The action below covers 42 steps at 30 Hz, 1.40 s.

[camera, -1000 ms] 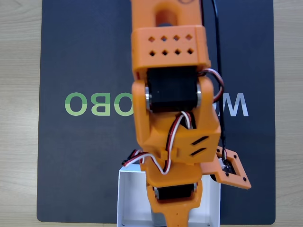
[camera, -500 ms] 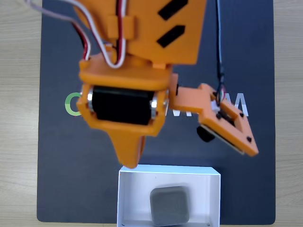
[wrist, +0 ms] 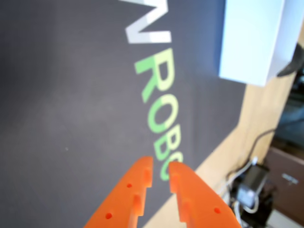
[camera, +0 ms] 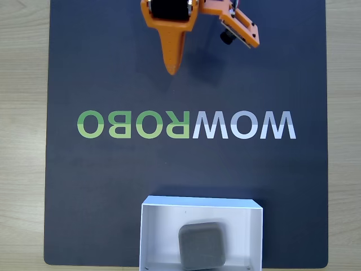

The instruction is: Grab the usb to bin

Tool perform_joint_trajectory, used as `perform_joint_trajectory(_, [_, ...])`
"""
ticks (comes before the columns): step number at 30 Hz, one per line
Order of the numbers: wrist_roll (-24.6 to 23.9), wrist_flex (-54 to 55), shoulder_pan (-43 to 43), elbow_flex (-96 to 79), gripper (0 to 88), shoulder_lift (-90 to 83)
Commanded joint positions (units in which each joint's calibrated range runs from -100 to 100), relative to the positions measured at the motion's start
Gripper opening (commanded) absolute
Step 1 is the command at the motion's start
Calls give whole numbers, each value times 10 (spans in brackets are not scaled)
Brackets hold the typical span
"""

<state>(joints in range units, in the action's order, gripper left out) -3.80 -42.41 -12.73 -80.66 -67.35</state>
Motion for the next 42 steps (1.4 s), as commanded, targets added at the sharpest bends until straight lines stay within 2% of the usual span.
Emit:
perform_joint_trajectory(1, [2,4,4,-82,36,-122])
perform_joint_trajectory(4, [2,-27,3,-149,36,-210])
perform_joint_trajectory(10, [2,-157,4,-153,36,-312])
perform_joint_trajectory(21, [2,-312,3,-112,36,-317])
perform_joint_trajectory(42, [1,-312,-1,-110,36,-317])
